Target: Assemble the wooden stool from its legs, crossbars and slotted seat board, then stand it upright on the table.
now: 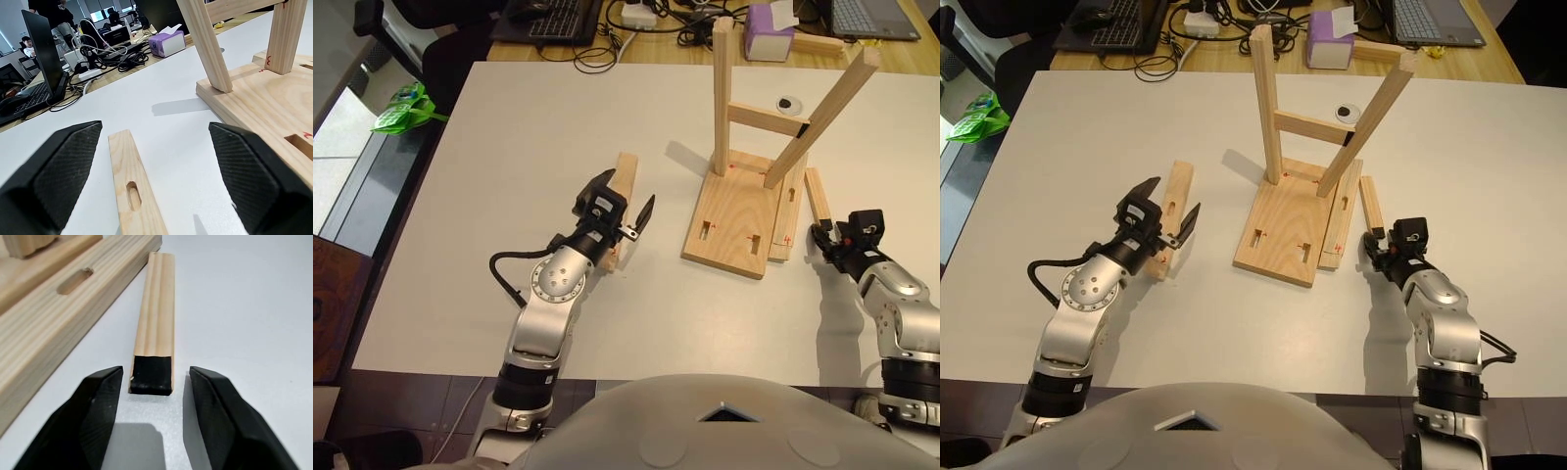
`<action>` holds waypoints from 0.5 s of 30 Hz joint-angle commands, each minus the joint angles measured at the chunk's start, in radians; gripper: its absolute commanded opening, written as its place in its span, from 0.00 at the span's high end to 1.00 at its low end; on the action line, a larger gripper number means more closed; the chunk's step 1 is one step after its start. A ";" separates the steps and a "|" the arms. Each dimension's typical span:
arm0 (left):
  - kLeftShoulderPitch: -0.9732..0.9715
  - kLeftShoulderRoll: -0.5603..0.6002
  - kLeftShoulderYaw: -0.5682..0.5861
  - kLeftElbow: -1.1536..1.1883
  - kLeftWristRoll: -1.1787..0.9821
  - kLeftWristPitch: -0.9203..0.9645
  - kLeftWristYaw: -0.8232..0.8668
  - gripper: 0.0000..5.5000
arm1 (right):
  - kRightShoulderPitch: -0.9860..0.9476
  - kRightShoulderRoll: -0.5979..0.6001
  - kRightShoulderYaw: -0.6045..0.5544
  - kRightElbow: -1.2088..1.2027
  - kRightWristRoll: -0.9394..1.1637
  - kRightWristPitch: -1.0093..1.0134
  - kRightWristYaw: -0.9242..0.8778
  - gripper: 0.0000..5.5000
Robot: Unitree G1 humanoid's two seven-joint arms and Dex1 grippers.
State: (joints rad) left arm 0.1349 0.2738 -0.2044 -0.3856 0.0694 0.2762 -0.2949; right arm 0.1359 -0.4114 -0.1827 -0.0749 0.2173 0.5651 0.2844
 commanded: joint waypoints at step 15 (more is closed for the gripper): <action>-0.060 -0.010 0.000 0.077 0.010 -0.033 0.009 0.27 | -0.116 0.090 -0.005 0.314 0.026 0.061 -0.033 0.54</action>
State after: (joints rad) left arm 0.0865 0.2652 -0.2066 -0.3192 0.0706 0.2472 -0.2863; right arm -0.0313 -0.3635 -0.2267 0.1416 0.2598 0.5565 0.2617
